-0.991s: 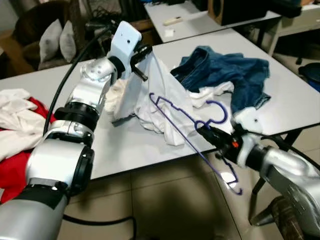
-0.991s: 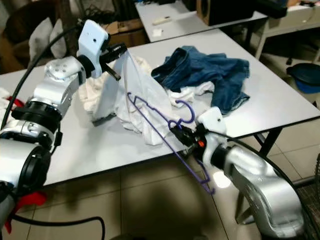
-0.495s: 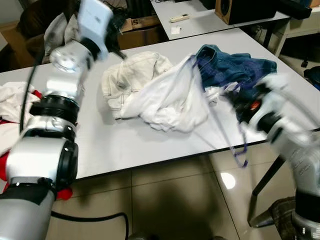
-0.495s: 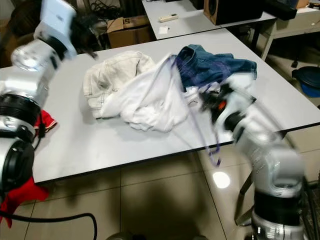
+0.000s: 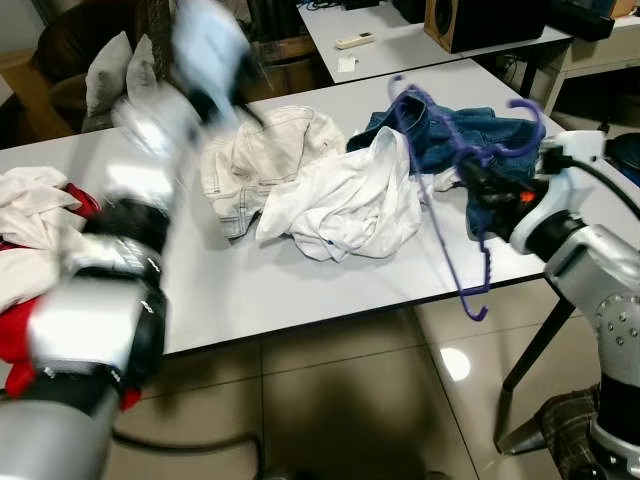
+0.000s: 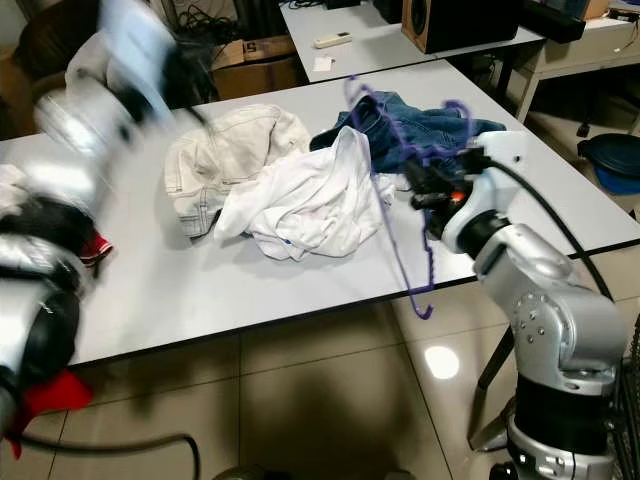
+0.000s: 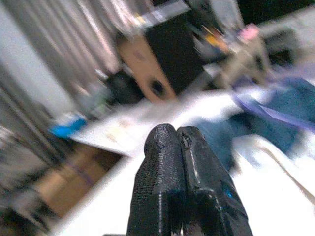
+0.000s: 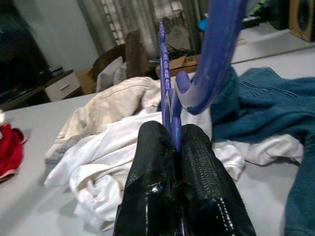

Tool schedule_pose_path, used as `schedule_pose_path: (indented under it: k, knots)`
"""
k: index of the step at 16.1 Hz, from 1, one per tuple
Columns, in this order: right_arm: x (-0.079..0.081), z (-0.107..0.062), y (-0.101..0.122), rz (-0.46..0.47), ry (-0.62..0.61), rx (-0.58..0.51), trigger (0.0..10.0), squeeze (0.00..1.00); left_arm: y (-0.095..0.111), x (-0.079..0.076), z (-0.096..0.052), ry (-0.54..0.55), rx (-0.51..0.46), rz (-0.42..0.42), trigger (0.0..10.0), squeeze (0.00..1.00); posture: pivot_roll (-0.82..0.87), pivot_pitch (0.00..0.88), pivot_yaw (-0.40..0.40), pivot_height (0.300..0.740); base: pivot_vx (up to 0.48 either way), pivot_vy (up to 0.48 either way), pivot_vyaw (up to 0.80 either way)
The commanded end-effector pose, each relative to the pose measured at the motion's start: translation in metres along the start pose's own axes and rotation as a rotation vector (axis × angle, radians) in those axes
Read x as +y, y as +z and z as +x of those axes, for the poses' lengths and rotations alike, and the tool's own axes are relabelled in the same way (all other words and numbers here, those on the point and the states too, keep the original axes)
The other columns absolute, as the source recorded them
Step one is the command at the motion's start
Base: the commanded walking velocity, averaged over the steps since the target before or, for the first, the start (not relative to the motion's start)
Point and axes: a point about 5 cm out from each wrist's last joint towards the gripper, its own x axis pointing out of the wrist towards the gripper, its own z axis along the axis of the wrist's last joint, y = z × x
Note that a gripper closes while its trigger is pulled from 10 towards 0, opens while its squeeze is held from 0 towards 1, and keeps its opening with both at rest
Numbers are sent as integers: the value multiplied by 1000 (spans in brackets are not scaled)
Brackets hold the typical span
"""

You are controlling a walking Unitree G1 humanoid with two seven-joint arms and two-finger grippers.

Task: Hang hanger

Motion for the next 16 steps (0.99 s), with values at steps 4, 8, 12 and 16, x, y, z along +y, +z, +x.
schedule_pose_path:
  k: [4,8,12,16]
  knots:
    - [-1,-26,-21,-96,-43,55,10000,0,-43,-41,3,-91,151,-82,10000,1000,-106,0,162,740,0,0,0]
    - [-6,-58,-45,-103,-218,107,10000,0,-71,-68,5,-104,269,-202,10000,1000,-146,0,201,740,0,0,0]
    - [-5,-79,-55,-94,-302,119,10000,0,-90,-79,1,-75,392,-114,10000,302,-191,0,235,740,0,0,0]
    - [2,-83,-57,-98,-311,121,10000,0,-103,-75,-8,-35,506,18,10000,0,-206,0,243,740,0,0,0]
